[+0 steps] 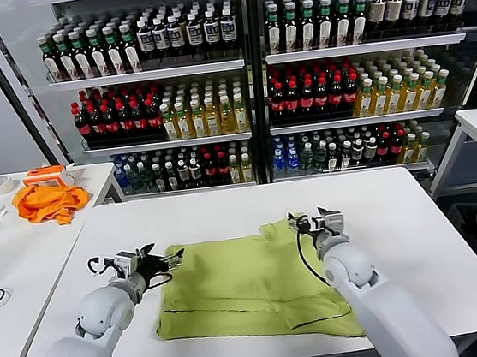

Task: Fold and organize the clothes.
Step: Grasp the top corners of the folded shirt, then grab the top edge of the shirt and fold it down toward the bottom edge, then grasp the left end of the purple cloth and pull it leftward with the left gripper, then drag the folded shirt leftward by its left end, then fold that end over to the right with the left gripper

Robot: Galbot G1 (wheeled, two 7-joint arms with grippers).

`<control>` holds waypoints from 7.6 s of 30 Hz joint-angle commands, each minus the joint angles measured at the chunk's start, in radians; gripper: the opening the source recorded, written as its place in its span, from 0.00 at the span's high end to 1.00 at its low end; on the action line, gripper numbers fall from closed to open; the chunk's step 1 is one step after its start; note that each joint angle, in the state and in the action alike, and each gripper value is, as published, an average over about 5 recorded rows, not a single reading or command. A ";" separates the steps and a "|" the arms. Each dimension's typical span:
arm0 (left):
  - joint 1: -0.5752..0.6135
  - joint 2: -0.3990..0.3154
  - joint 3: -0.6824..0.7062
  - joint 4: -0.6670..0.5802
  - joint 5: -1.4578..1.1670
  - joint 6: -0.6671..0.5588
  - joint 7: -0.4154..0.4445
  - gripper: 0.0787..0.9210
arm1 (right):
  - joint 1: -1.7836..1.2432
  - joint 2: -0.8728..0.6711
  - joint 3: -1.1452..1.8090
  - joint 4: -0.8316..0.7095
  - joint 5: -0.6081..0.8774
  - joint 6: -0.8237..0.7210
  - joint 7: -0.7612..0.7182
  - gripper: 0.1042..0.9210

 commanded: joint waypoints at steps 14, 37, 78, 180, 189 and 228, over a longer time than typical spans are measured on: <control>-0.072 -0.014 0.023 0.139 -0.046 -0.006 0.065 0.12 | 0.055 0.059 -0.031 -0.142 -0.051 0.028 0.007 0.12; -0.033 -0.028 0.006 0.154 -0.059 -0.055 0.103 0.56 | 0.075 0.099 -0.016 -0.214 -0.048 0.024 -0.023 0.67; 0.306 0.053 -0.127 -0.228 -0.140 -0.189 0.081 1.00 | -0.412 -0.117 0.138 0.453 -0.030 0.035 -0.033 0.99; 0.434 -0.154 -0.085 -0.333 -0.138 -0.052 -0.418 0.58 | -0.785 -0.123 0.278 0.665 -0.249 0.117 -0.078 0.12; 0.439 -0.144 -0.109 -0.378 -0.046 -0.050 -0.404 0.90 | -0.779 -0.126 0.282 0.666 -0.248 0.116 -0.076 0.12; 0.449 0.005 -0.208 -0.632 -0.291 0.034 -0.425 0.98 | -0.737 -0.129 0.271 0.661 -0.270 0.083 -0.059 0.12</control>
